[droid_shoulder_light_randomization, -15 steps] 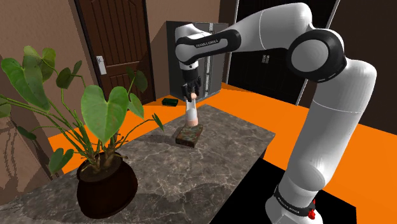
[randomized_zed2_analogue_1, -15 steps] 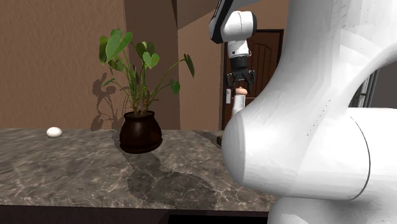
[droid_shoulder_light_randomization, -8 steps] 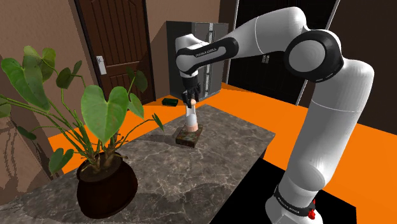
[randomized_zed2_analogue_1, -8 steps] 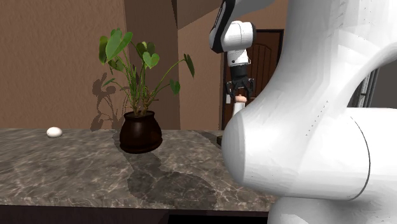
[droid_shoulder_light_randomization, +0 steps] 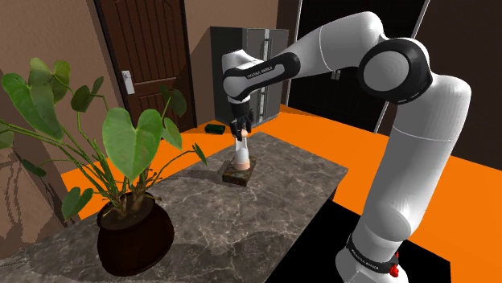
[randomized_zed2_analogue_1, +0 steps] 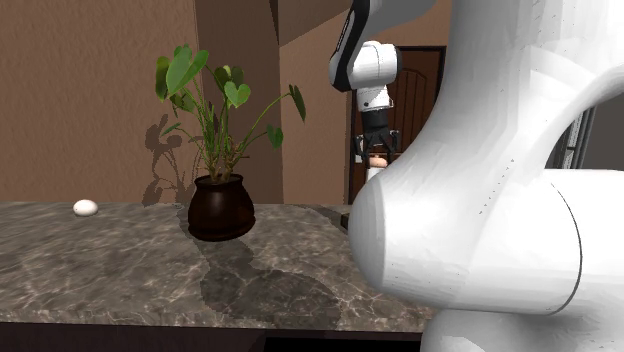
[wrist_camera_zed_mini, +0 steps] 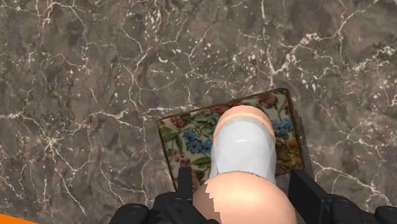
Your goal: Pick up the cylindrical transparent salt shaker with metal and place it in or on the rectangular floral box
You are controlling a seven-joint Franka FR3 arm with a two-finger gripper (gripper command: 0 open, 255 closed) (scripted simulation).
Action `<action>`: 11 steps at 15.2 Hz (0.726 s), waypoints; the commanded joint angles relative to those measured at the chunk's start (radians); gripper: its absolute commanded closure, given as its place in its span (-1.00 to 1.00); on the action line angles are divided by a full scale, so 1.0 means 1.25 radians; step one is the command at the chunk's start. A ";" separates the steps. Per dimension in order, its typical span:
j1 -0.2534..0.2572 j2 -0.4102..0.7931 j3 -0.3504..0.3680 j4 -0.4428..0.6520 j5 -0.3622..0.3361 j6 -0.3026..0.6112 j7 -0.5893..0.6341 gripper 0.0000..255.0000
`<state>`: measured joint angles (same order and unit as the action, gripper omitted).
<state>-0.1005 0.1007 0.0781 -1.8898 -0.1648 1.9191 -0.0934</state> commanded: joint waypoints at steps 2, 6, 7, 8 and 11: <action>0.000 0.000 0.000 0.000 0.000 0.000 0.000 1.00; 0.000 0.000 0.000 0.000 0.000 0.000 0.000 -1.00; 0.000 0.000 0.000 0.000 0.000 0.000 0.000 -1.00; 0.000 0.000 0.000 0.000 0.000 0.000 0.000 -1.00; 0.005 -0.009 0.005 0.069 0.005 -0.078 -0.003 -1.00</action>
<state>-0.0952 0.0927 0.0826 -1.8276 -0.1602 1.8504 -0.0956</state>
